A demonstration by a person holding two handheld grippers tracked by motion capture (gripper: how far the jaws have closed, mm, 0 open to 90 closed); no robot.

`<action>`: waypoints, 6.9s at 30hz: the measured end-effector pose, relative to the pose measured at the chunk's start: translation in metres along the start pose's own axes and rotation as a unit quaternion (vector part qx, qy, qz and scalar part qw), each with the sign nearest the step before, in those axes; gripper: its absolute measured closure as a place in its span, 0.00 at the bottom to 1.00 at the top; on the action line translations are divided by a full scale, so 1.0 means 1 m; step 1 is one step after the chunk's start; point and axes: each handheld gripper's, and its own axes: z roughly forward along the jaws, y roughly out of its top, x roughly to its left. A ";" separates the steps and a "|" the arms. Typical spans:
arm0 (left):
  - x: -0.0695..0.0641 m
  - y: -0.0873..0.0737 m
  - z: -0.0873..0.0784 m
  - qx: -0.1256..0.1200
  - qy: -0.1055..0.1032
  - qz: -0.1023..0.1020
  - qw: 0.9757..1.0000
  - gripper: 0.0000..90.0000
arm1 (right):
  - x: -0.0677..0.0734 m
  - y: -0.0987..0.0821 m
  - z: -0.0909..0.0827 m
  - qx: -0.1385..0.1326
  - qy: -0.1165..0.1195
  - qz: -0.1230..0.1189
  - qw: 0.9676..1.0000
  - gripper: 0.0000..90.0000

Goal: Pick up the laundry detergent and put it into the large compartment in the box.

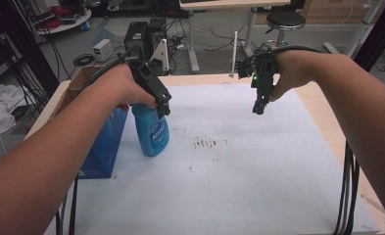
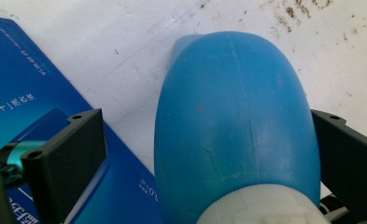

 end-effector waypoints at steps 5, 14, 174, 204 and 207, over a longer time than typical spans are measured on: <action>0.000 0.000 0.000 -0.001 0.003 0.000 1.000 0.04 | -0.001 0.001 0.001 0.002 0.000 -0.004 1.000 0.03; 0.000 -0.001 -0.001 0.001 0.009 -0.001 1.000 0.10 | -0.001 0.002 0.002 0.000 0.001 -0.002 1.000 0.03; 0.100 -0.107 -0.120 0.016 0.029 -0.158 0.987 0.42 | 0.012 0.014 -0.003 -0.003 -0.007 -0.010 1.000 0.03; 0.101 -0.097 -0.036 0.054 0.030 0.039 0.997 0.42 | 0.012 0.018 0.007 0.013 -0.001 -0.011 1.000 0.03; 0.100 -0.096 -0.033 0.056 0.033 0.060 0.996 0.42 | 0.012 0.018 0.008 0.012 0.000 -0.012 1.000 0.03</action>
